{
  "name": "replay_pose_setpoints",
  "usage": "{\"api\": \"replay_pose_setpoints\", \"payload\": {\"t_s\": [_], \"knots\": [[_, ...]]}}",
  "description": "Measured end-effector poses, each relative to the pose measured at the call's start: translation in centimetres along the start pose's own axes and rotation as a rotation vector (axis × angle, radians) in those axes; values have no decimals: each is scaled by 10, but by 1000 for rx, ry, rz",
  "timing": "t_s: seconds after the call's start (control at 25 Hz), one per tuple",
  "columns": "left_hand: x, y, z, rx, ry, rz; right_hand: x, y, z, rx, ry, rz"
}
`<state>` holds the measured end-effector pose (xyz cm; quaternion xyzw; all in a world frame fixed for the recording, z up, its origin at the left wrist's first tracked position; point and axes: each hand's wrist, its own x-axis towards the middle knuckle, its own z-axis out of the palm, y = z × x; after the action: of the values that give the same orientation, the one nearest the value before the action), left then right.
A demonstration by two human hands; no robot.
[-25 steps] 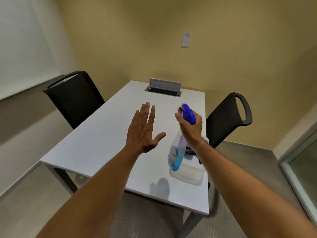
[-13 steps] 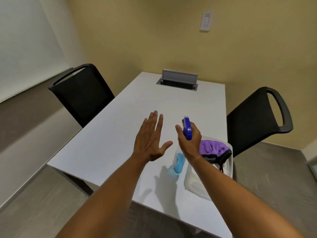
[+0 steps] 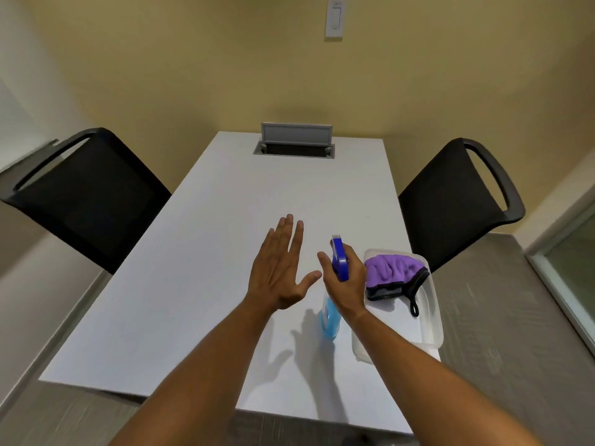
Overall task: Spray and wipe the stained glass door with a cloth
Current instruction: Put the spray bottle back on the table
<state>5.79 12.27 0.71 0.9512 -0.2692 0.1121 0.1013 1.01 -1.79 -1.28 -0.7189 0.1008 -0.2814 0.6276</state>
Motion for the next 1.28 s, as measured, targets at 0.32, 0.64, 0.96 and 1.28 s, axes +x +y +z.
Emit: {"api": "replay_pose_setpoints", "payload": {"t_s": [0.32,0.64,0.96,1.28], "knots": [[1,-9,4,-33,8,59,-4,13,-3,-105,18,27],[-12,-1,9,-59,-19,95,-18,20,-35,-489,-187,36],[-49,30,22,-62,-56,12,-23,28,-98,-844,-340,-104],[-102,128,42,-86,-68,-59,-16,41,-184,-917,-455,-147]]}}
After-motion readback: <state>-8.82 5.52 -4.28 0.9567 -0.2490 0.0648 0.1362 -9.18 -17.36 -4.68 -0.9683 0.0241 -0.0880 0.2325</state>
